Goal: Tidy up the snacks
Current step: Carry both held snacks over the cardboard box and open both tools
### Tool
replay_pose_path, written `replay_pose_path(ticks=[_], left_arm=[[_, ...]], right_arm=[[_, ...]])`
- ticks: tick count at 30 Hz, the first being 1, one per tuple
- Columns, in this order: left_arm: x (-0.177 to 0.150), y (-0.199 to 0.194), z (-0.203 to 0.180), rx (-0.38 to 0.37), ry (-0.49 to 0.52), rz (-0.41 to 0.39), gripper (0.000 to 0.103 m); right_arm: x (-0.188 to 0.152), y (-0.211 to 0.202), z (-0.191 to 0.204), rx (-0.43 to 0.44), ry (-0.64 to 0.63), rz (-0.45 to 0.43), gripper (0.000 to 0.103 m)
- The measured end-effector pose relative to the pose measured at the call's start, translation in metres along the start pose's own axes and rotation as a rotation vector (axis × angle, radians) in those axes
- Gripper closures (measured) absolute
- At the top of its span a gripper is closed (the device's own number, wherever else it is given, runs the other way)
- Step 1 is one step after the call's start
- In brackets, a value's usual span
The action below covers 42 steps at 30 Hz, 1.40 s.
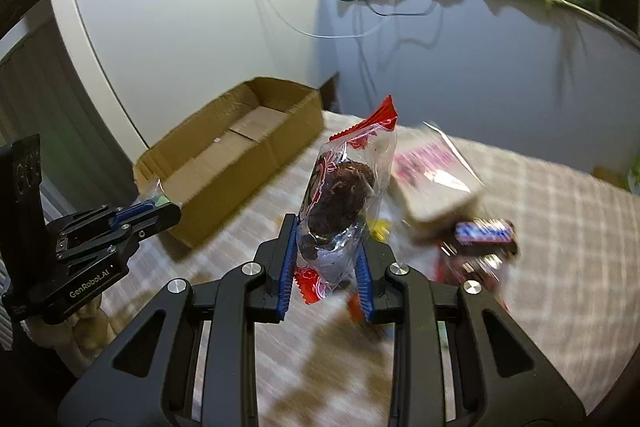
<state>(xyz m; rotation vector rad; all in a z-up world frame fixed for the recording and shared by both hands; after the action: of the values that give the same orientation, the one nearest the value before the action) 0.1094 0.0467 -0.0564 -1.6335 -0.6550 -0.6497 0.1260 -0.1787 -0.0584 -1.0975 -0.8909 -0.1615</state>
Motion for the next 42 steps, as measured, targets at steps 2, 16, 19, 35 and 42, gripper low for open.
replay_pose_path(ticks=[2, 16, 19, 35, 42], left_arm=[[0.005, -0.001, 0.013, 0.022, -0.02, -0.014, 0.091], [0.015, 0.011, 0.071, 0.102, -0.084, 0.008, 0.091], [0.016, 0.014, 0.075, 0.106, -0.084, 0.014, 0.091], [0.02, 0.021, 0.083, 0.107, -0.098, 0.04, 0.089], [0.02, 0.024, 0.086, 0.131, -0.109, 0.047, 0.069]], right_arm=[[0.012, 0.011, 0.015, 0.006, -0.03, 0.003, 0.076], [0.067, 0.08, 0.082, 0.051, -0.167, 0.059, 0.076], [0.075, 0.096, 0.092, 0.06, -0.187, 0.077, 0.076], [0.083, 0.13, 0.105, 0.063, -0.216, 0.126, 0.074], [0.083, 0.13, 0.107, 0.047, -0.224, 0.118, 0.06]])
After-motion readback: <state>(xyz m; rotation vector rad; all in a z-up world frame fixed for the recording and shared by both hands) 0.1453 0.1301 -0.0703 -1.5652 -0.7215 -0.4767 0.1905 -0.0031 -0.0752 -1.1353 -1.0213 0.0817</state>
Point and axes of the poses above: each gripper's, at about its wrist camera, not at the fingertips, and y roughly the way its jaws point, z to its left, x to its top, the point moved 1 cm from there along y, roughly the way its jaws point, and after that the axes turned 4 degrees about z, right-handed, at the moved point
